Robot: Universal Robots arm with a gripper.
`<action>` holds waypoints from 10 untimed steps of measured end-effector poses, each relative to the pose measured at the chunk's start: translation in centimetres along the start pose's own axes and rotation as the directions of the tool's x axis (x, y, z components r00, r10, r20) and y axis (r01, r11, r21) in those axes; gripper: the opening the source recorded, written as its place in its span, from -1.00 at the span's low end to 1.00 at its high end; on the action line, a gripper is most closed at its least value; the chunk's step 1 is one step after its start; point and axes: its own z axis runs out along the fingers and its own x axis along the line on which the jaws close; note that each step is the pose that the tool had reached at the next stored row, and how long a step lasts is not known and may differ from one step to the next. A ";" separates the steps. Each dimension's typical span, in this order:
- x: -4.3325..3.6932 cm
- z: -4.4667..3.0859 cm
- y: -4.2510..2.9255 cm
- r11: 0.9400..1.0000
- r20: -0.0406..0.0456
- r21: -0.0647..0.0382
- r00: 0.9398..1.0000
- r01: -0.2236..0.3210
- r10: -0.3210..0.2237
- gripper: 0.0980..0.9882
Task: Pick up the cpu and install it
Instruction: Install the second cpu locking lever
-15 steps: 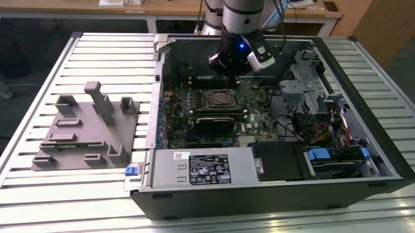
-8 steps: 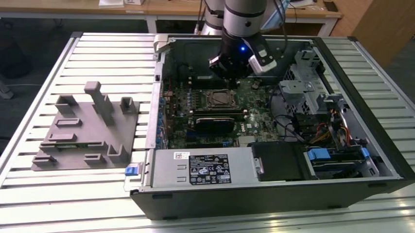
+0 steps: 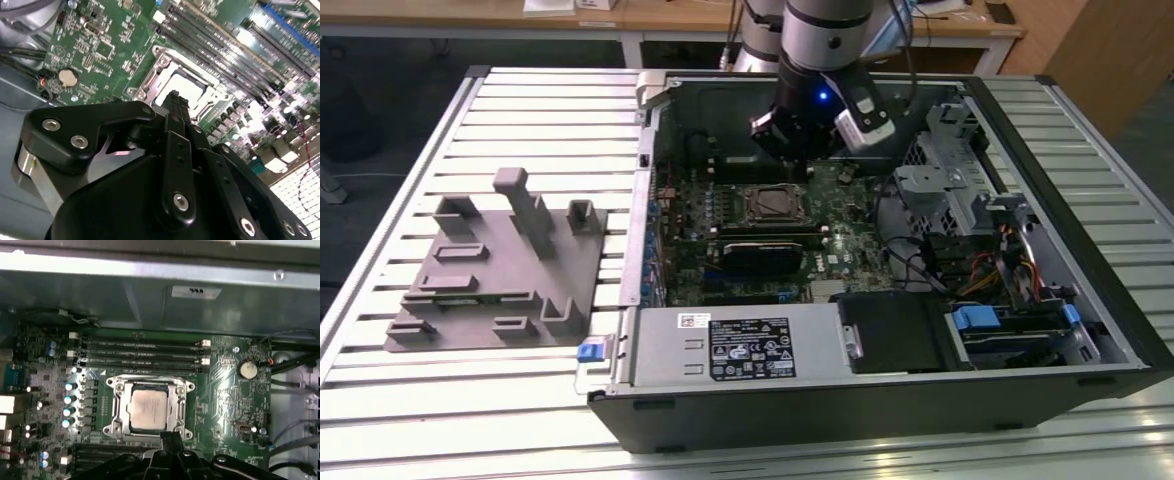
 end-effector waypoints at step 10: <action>0.05 -0.01 -1.65 1.000 0.000 -0.001 1.000 0.000 0.000 -0.98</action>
